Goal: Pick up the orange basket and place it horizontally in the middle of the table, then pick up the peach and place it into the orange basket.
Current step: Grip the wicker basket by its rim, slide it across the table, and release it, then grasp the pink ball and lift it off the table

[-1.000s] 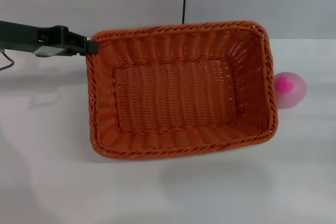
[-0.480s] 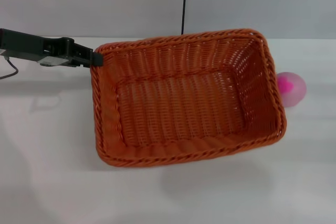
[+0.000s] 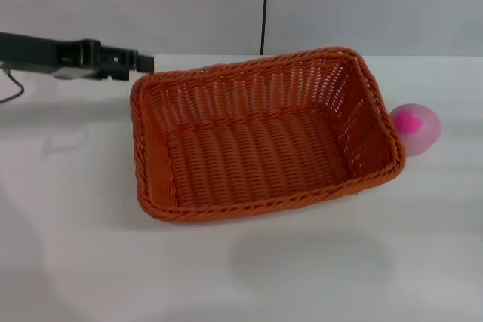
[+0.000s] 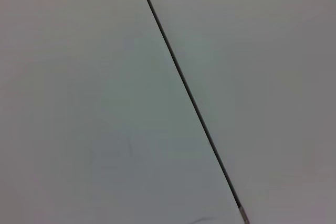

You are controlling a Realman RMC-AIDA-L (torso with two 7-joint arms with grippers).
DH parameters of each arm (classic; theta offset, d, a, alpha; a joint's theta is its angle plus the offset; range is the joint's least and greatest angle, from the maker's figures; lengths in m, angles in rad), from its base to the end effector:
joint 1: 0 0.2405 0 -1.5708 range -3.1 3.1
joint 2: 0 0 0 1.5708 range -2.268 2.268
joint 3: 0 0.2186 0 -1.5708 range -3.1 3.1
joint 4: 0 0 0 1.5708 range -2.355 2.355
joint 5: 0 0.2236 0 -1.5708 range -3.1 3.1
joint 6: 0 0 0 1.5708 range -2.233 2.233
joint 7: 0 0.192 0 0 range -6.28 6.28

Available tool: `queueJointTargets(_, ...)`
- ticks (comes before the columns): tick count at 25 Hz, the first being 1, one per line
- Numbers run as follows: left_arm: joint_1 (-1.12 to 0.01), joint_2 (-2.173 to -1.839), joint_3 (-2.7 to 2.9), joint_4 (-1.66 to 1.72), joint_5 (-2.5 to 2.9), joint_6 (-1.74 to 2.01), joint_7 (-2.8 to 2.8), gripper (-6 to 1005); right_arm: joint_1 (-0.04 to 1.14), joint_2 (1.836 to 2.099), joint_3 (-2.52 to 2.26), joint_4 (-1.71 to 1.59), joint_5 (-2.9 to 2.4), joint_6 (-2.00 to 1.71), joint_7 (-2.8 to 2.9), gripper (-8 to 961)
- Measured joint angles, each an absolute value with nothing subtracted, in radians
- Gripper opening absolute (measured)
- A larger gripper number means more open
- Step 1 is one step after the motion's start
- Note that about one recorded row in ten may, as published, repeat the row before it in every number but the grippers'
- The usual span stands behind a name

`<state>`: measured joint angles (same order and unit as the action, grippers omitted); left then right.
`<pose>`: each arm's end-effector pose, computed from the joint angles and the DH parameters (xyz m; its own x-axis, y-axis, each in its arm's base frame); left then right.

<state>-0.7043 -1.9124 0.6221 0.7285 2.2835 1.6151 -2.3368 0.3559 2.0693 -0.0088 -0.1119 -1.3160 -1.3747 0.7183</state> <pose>-0.2258 0.3845 0.0438 0.3586 0.8748 0.3256 0.9238 -0.3826 0.0106 0.3589 0.3285 0.0801 0.3964 0.1673 -0.9027 -0.9147 -0.0124 -0.4039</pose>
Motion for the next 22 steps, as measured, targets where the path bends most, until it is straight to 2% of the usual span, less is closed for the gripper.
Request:
queueJointTargets(9, -0.691, -1.927, 0.505, 0.729, 2.211, 1.559, -2.164, 728, 0.357, 2.069, -0.008, -0.112, -1.316, -1.374, 0.719, 572)
queueJointTargets(13, -0.691, -1.927, 0.505, 0.729, 2.211, 1.559, -2.164, 728, 0.358, 2.069, -0.007, -0.114, -1.316, -1.374, 0.720, 572)
queueJointTargets(15, -0.577, -1.963, 0.447, 0.729, 1.865, 1.528, -1.832, 727, 0.360, 2.069, -0.009, -0.115, -1.317, -1.374, 0.721, 572)
queueJointTargets(16, -0.577, -1.963, 0.447, 0.729, 1.865, 1.528, -1.832, 727, 0.362, 2.069, -0.009, -0.115, -1.318, -1.374, 0.721, 572)
queueJointTargets(17, -0.548, -1.981, 0.442, 0.728, 1.787, 1.526, -1.764, 727, 0.364, 2.069, -0.009, -0.114, -1.320, -1.374, 0.721, 572)
queueJointTargets(19, -0.548, -1.981, 0.442, 0.728, 1.787, 1.526, -1.764, 727, 0.366, 2.069, -0.012, -0.113, -1.324, -1.374, 0.721, 572)
queueJointTargets(20, -0.499, -2.019, 0.442, 0.721, 1.652, 1.529, -1.631, 727, 0.367, 2.069, -0.017, -0.112, -1.325, -1.375, 0.721, 572)
queueJointTargets(22, -0.455, -2.052, 0.443, 0.685, 1.511, 1.555, -1.502, 727, 0.372, 2.069, -0.033, -0.112, -1.326, -1.375, 0.723, 572)
